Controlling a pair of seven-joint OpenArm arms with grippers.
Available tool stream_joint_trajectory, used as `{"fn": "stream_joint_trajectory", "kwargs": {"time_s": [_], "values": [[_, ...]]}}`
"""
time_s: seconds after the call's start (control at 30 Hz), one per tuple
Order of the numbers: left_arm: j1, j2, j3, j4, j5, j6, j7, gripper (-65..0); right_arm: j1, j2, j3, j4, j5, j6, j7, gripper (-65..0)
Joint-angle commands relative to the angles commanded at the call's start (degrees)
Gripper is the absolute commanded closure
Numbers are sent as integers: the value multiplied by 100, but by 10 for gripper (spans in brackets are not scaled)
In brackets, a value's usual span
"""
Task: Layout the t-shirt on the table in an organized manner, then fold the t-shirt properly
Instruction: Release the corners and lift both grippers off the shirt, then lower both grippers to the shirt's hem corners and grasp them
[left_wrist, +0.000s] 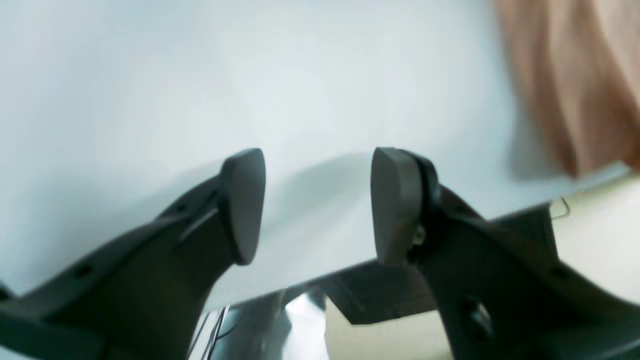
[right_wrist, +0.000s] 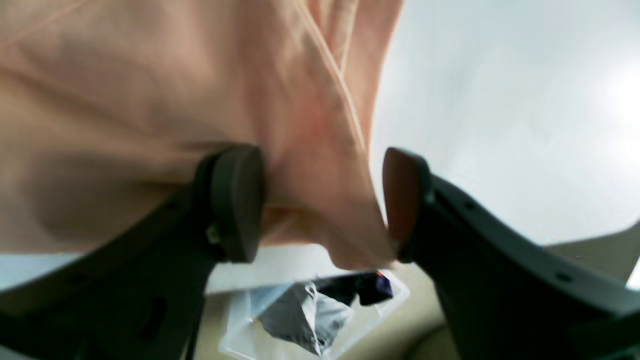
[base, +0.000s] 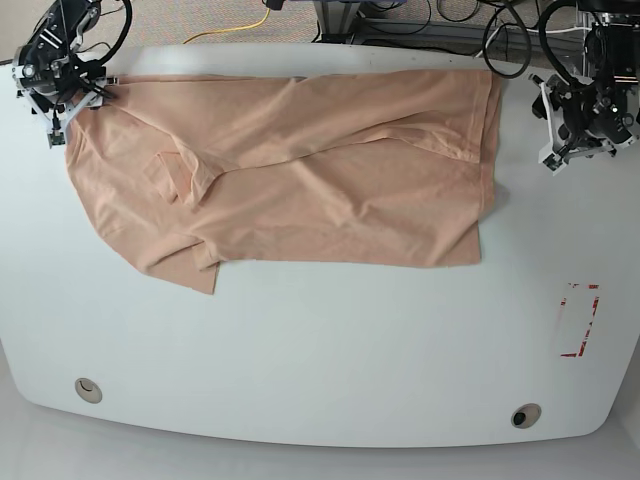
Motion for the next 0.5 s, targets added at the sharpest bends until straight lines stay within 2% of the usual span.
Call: {"fn": "stream_joint_trajectory", "kwargs": {"time_s": [0.2, 0.33, 0.43, 0.5], "values": [[-651, -114, -9, 202, -9, 0, 545, -314, 88, 0, -70, 527, 0, 0, -413, -355], [-1073, -114, -9, 167, -9, 0, 580, -314, 141, 35, -299, 835, -9, 0, -580, -357], [-1433, -88, 9, 149, 26, 0, 580, -314, 378, 44, -422, 976, -26, 0, -633, -433], [-1714, 114, 9, 62, 44, 0, 571, -314, 642, 53, -492, 879, -44, 0, -633, -515]]}}
